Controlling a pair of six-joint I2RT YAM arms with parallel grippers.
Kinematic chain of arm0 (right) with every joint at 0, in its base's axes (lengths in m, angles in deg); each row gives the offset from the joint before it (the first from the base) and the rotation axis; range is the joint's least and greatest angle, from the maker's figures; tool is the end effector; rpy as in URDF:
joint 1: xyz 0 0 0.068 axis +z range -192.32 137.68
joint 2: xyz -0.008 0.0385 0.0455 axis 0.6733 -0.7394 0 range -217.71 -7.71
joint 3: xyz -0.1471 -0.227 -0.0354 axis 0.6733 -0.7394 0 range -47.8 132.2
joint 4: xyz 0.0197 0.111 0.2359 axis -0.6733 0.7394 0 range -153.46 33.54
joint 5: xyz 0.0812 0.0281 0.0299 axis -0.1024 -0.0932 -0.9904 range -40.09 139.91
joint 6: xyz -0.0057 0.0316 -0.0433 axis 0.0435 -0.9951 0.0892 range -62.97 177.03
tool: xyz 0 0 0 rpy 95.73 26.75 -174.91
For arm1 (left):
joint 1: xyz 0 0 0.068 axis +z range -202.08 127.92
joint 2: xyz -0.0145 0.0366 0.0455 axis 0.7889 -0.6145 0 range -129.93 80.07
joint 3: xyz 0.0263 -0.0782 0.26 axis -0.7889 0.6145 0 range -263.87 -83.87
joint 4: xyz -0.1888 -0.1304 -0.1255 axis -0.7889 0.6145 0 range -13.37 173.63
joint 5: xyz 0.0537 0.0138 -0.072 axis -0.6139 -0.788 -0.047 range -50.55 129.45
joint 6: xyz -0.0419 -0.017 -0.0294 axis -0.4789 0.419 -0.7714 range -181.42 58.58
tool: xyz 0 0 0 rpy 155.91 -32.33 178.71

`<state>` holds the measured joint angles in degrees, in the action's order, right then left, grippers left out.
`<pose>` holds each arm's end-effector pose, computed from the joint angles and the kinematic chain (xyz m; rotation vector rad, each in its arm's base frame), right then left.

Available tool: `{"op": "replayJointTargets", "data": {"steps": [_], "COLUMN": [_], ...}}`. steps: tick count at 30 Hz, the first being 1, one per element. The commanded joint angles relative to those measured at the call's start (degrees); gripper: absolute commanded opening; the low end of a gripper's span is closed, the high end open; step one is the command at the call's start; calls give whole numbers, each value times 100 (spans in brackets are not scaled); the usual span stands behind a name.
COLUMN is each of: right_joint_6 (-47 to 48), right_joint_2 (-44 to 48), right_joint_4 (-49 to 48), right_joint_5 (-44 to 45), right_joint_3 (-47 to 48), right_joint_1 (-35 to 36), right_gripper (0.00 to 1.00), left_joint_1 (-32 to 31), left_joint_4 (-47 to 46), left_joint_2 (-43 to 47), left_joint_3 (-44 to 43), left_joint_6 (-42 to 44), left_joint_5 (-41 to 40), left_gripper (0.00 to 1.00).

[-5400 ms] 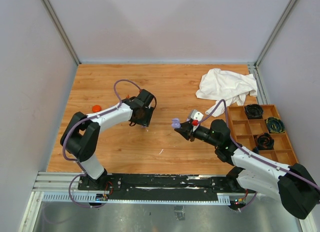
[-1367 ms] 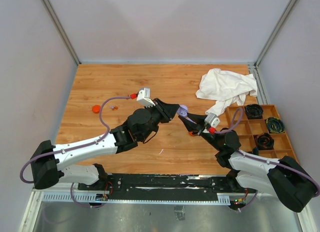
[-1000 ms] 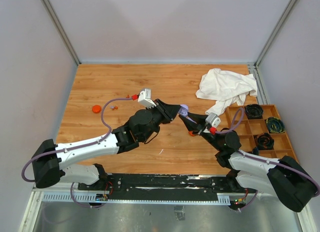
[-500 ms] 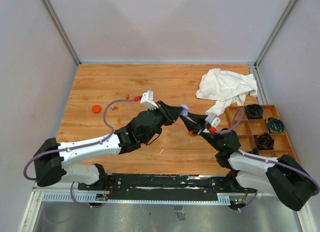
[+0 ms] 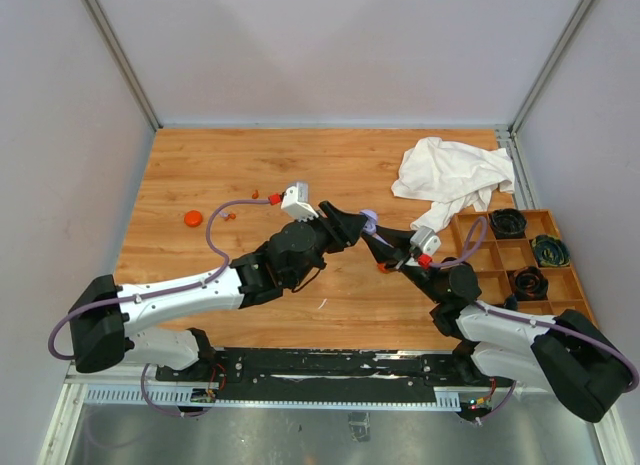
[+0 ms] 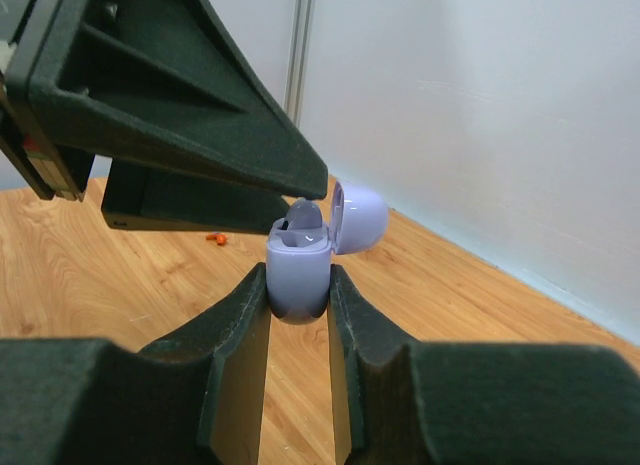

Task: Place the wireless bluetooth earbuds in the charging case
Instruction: Place the earbud in the charging case, then pick up the earbud from the center of the board.

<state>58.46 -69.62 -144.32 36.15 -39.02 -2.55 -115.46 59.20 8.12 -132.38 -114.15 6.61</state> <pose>0.1382 0.1260 0.2369 -0.5973 0.9597 0.7288 0.1474 -0.2508 0.3111 -0.2932 1.7456 -1.0402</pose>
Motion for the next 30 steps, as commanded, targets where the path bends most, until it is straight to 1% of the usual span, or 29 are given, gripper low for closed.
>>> {"op": "replayJointTargets", "data": {"steps": [1,5,9,11,13,16,18,20,26,30], "right_joint_6": [-31,37,123,148,175,206,217,241,253,239], "right_joint_2": [39,56,117,163,228,337,391,417,397,305], "right_joint_4": [-454,-425,-321,-229,-103,111,232,294,416,413], "right_joint_5": [73,147,226,289,333,397,413,413,390,372], "right_joint_3": [-22,-71,-157,-216,-270,-355,-388,-420,-416,-386], "right_joint_1": [88,88,88,86,86,89,86,84,84,90], "right_gripper": [11,11,11,11,11,11,11,10,11,10], "left_joint_1": [-77,-72,-60,40,268,774,1139,1640,2975,3904], "left_joint_4": [263,451,756,1039,1361,1877,2097,2334,2502,2319], "left_joint_2": [120,160,151,110,32,-65,-103,-135,-304,-608], "left_joint_3": [-119,-203,-312,-423,-526,-579,-545,-495,-240,-131], "left_joint_6": [123,311,815,1045,1191,1291,1394,1410,1575,1743], "left_joint_5": [-387,-527,-917,-1079,-1063,-880,-772,-588,-376,79], "left_gripper": [55,62,66,70,74,79,79,79,79,78]}}
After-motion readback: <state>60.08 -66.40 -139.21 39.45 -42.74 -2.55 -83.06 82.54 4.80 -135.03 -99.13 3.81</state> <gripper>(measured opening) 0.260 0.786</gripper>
